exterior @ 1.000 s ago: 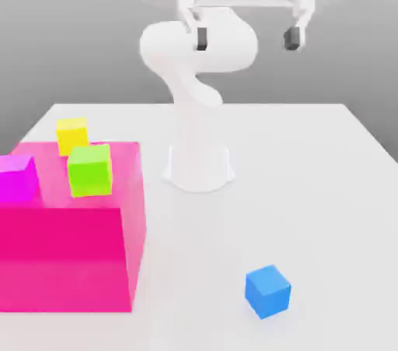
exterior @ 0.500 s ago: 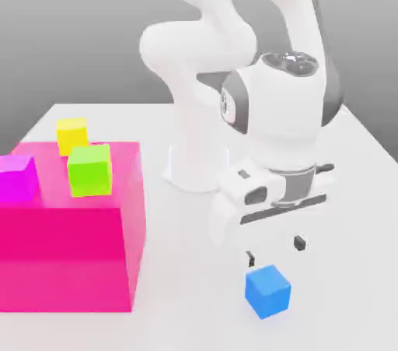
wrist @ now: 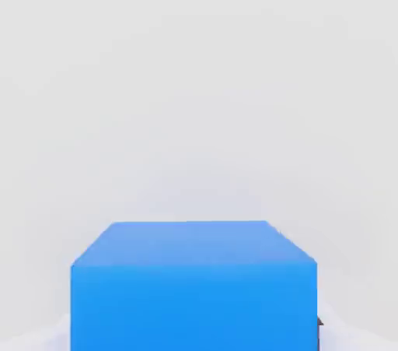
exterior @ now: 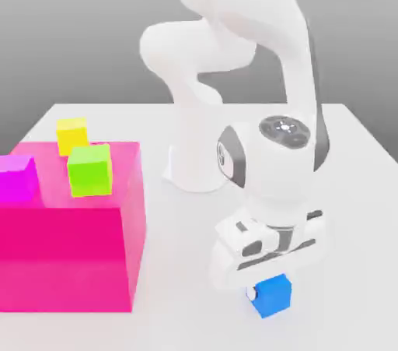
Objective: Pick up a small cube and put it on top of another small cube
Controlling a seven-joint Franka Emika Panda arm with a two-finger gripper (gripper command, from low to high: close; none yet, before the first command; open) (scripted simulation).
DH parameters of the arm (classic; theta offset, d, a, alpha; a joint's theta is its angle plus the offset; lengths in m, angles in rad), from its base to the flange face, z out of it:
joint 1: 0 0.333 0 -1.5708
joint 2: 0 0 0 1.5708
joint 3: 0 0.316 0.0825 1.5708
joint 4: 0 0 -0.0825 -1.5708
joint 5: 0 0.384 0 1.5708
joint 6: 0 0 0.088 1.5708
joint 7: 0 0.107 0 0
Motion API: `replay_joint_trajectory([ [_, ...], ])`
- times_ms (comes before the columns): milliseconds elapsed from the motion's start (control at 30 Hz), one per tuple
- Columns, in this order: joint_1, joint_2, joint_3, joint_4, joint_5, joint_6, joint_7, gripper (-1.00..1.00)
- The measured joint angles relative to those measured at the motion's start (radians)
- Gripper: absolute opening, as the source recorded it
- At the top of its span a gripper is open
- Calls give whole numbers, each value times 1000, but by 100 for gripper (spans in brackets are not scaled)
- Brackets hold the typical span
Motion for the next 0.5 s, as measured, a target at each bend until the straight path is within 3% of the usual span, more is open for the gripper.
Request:
replay_joint_trajectory([
  [133, -25, -131, -6, -2, 32, -128, -17, -100],
  [500, -354, -375, -197, 235, 16, -601, 84, -100],
])
